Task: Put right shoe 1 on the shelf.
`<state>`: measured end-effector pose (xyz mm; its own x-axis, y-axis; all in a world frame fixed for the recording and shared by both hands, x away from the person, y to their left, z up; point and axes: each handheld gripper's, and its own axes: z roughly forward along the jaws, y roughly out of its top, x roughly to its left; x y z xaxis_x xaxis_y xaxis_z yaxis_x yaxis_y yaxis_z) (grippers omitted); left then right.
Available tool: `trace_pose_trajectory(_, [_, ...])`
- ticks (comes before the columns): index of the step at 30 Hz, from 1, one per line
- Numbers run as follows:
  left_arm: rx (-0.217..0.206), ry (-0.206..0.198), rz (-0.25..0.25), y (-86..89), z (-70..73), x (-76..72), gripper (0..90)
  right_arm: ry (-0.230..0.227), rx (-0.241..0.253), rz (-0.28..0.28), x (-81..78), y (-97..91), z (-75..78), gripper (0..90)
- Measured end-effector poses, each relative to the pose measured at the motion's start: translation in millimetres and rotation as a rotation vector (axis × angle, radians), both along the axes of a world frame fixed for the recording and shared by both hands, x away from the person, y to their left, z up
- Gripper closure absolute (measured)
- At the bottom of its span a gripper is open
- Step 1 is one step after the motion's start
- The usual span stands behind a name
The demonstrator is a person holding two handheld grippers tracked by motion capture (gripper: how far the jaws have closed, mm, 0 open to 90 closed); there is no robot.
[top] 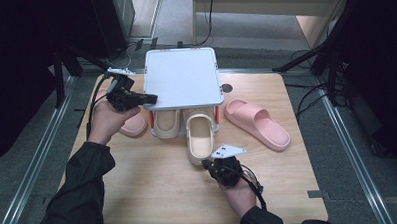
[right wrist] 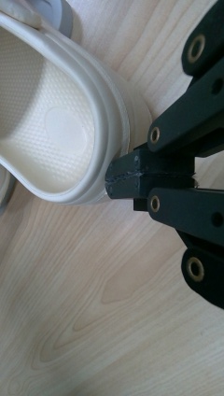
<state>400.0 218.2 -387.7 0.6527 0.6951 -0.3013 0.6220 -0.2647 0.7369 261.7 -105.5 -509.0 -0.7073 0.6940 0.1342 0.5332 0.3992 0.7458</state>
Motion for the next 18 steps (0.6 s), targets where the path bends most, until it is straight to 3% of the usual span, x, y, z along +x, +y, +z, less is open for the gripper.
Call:
trace_pose_trajectory(9, [0.001,-0.004,-0.001,0.1,-0.2,-0.2,89.2,0.019,-0.006,0.017,22.7,8.5,1.5,90.0])
trace_pose_trajectory(18, [0.002,-0.005,-0.002,0.1,-0.1,-0.2,89.2,0.017,-0.016,-0.001,46.5,11.6,6.6,90.0])
